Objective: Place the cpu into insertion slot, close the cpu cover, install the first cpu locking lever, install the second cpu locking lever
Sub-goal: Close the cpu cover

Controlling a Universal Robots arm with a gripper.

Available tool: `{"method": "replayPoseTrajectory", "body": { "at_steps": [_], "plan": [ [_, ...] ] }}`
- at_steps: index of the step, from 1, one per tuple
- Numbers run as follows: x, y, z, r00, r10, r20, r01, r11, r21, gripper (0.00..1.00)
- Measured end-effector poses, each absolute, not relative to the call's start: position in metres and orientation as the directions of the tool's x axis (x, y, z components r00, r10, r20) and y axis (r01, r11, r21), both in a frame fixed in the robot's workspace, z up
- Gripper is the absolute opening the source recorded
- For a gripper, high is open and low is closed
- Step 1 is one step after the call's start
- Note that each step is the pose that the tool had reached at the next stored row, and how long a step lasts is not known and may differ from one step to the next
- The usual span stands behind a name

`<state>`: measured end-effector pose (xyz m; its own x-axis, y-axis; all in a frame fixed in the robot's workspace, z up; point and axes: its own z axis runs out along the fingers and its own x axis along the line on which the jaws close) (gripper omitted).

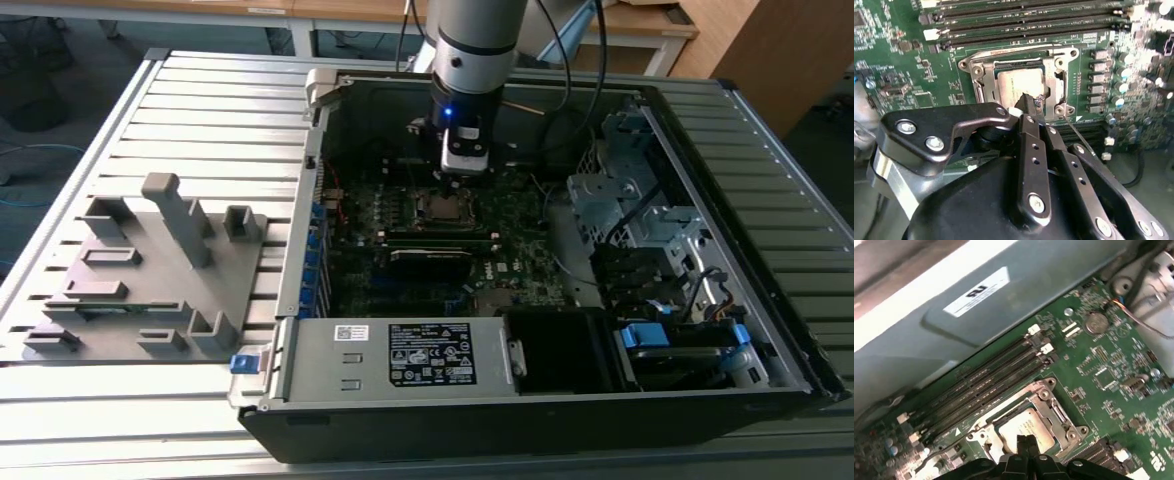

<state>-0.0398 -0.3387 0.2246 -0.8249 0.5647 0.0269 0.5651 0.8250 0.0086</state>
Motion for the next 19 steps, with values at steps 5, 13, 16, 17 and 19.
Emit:
{"method": "replayPoseTrajectory", "body": {
  "at_steps": [5,13,16,17,19],
  "plan": [
    [-0.0398,-0.3387,0.2245,-0.873,0.487,0.027,0.488,0.873,0.009,0.10],
    [-0.0398,-0.3387,0.2241,-0.934,0.356,0.027,0.356,0.934,0.009,0.10],
    [-0.0398,-0.3387,0.2239,-0.952,0.304,0.027,0.304,0.953,0.009,0.10],
    [-0.0398,-0.3387,0.2239,-0.958,0.286,0.027,0.287,0.958,0.009,0.10],
    [-0.0398,-0.3387,0.2237,-0.967,0.252,0.027,0.252,0.968,0.009,0.10]
  ]
}}
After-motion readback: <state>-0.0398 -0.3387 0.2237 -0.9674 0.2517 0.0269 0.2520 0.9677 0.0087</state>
